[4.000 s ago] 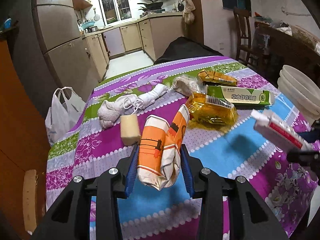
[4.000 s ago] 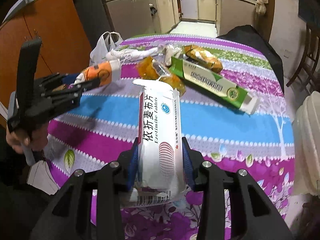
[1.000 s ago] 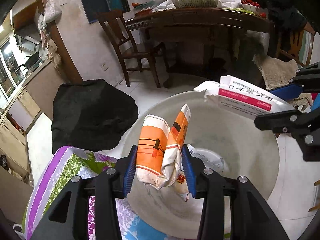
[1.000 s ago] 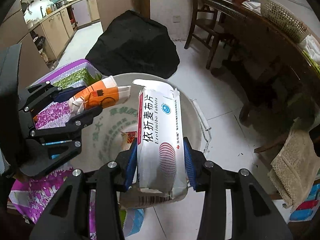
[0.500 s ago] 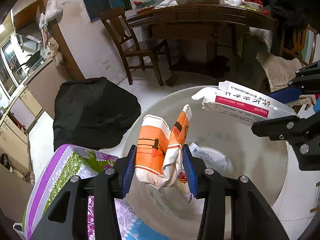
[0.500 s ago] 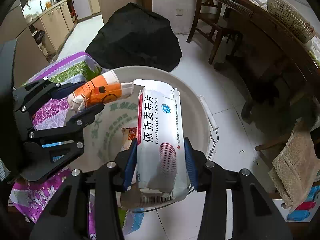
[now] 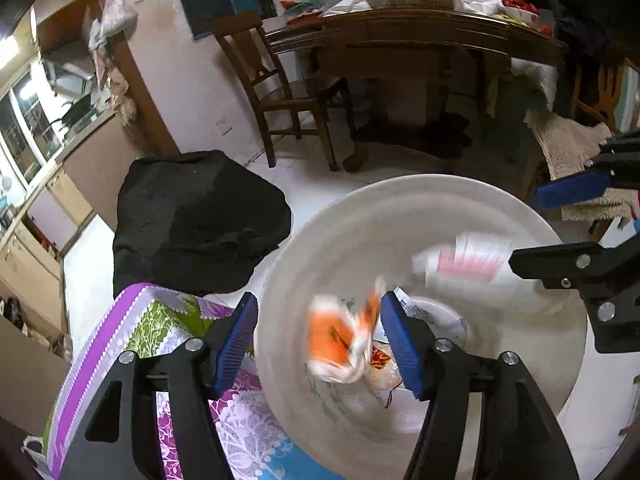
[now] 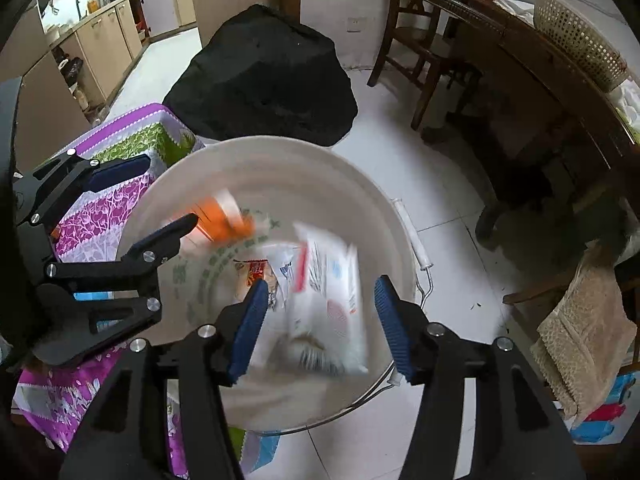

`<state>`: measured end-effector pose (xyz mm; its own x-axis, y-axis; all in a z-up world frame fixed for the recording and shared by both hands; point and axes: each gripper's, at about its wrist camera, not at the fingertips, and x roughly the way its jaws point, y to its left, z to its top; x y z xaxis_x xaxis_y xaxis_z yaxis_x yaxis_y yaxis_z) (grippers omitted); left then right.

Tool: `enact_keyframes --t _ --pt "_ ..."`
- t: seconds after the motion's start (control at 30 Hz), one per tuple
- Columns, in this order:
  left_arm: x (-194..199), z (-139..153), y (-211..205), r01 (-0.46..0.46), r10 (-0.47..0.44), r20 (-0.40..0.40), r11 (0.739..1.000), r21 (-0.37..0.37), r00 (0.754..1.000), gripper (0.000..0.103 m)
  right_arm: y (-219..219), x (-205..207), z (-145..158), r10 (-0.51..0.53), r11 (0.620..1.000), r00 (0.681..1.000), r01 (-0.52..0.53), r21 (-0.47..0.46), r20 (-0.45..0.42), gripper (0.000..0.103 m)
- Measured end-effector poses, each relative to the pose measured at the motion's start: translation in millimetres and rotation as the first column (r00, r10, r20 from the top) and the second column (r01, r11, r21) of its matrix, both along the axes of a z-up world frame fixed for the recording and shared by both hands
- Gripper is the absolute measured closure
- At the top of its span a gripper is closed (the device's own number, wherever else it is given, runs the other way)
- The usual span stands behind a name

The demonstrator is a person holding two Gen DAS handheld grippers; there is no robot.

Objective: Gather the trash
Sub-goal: 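Open both tools to drop the wrapper and box into the bucket, then move both tools back over the table toward the remaining trash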

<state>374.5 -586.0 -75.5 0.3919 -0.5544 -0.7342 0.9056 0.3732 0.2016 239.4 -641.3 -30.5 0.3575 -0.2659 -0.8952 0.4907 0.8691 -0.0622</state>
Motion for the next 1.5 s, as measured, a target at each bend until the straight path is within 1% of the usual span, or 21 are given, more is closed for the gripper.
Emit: enact_keyframes --t 0.23,0.33,0.37,0.47,0.57,0.7,0.83,0.93,0.97,1.03,1.1,1.17,1.27,1.33,1.4,1.47,1.5 --pt "-2 6 16 0.009 -0.009 0.016 1.000 -0.019 1.000 0.039 0 -5 -4 -0.013 1.000 1.000 0.013 -0.007 0.002 0.050" --pt "-4 9 30 -0.004 0.004 -0.008 0.999 -0.039 1.000 0.038 2 -12 -7 -0.024 1.000 1.000 0.024 -0.004 -0.007 0.050" --pt "-6 10 35 -0.007 0.006 -0.011 0.999 -0.045 1.000 0.037 5 -15 -6 -0.025 1.000 1.000 0.025 -0.005 -0.004 0.050" --pt "-18 18 67 -0.006 0.005 -0.013 0.996 -0.084 1.000 0.029 15 -27 -1 -0.020 1.000 1.000 0.020 -0.005 0.021 0.050" --pt "-30 23 111 0.014 -0.016 -0.015 0.992 -0.127 1.000 0.027 31 -38 2 -0.010 1.000 0.999 0.010 -0.004 0.051 0.048" --pt "-40 20 183 0.001 -0.001 -0.003 0.989 -0.146 1.000 0.027 60 -47 2 0.023 1.000 0.995 -0.025 0.019 0.097 0.047" --pt "-40 18 265 -0.067 0.069 0.003 0.981 -0.181 0.998 0.027 96 -49 -2 0.070 0.994 0.985 -0.082 0.072 0.159 0.046" --pt "-32 18 335 -0.163 0.166 -0.005 0.963 -0.215 0.986 0.027 127 -42 -7 0.118 0.986 0.974 -0.139 0.097 0.195 0.045" --pt "-28 17 357 -0.200 0.202 -0.013 0.954 -0.223 0.979 0.027 138 -38 -8 0.138 0.980 0.968 -0.163 0.109 0.208 0.045" --pt "-18 12 409 -0.299 0.297 -0.044 0.926 -0.230 0.954 0.027 159 -31 -10 0.174 0.969 0.956 -0.210 0.134 0.237 0.044" --pt "-9 3 457 -0.382 0.375 -0.077 0.899 -0.216 0.924 0.027 181 -22 -13 0.209 0.954 0.941 -0.256 0.155 0.268 0.043" --pt "-4 -5 489 -0.438 0.430 -0.087 0.878 -0.192 0.899 0.027 201 -12 -17 0.244 0.940 0.926 -0.298 0.163 0.287 0.043" --pt "5 -19 548 -0.534 0.525 -0.098 0.831 -0.154 0.845 0.027 234 2 -23 0.310 0.920 0.900 -0.365 0.141 0.307 0.043" --pt "11 -25 573 -0.574 0.562 -0.117 0.807 -0.138 0.819 0.027 252 9 -27 0.336 0.911 0.887 -0.391 0.129 0.317 0.043" --pt "11 -33 599 -0.612 0.598 -0.131 0.781 -0.129 0.791 0.026 268 15 -33 0.355 0.899 0.874 -0.417 0.135 0.332 0.043" --pt "10 -43 619 -0.638 0.623 -0.141 0.762 -0.114 0.770 0.026 284 20 -40 0.366 0.890 0.865 -0.433 0.141 0.342 0.043" --pt "9 -45 620 -0.643 0.628 -0.143 0.758 -0.109 0.765 0.026 291 21 -44 0.369 0.889 0.864 -0.436 0.142 0.343 0.043"
